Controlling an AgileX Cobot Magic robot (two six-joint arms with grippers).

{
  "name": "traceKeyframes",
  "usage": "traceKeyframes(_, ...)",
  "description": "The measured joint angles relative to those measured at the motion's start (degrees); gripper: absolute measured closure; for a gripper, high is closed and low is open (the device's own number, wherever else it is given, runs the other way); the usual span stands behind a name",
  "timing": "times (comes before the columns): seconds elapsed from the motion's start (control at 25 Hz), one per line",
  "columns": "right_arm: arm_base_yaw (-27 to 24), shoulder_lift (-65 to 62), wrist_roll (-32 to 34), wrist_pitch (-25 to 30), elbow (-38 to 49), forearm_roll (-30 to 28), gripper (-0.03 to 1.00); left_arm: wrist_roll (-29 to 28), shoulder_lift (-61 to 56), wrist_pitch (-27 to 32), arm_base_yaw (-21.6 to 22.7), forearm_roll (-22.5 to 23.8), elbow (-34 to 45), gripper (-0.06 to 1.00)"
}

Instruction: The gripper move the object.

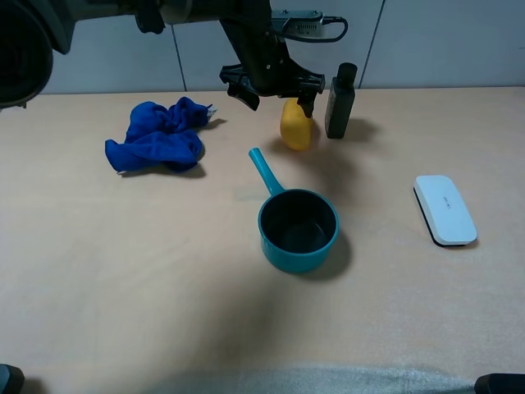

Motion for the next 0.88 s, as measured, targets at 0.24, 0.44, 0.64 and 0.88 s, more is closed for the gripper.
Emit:
traceKeyframes(0.24, 0.0, 0.0, 0.0, 0.0, 0.0, 0.6, 0.27, 0.0, -3.3, 7.9, 0.8, -0.1, 0.0, 0.00)
traceKeyframes(0.44, 0.0, 0.0, 0.0, 0.0, 0.0, 0.8, 0.27, 1.5, -6.6, 14.1, 2.0, 0.4, 0.0, 0.00)
traceKeyframes(0.64, 0.0, 0.0, 0.0, 0.0, 0.0, 0.8, 0.27, 4.9, -10.6, 20.2, 2.5, 0.4, 0.0, 0.00)
traceKeyframes(0.88, 0.0, 0.0, 0.0, 0.0, 0.0, 0.8, 0.27, 9.3, -14.9, 25.1, 2.7, 0.4, 0.0, 0.00)
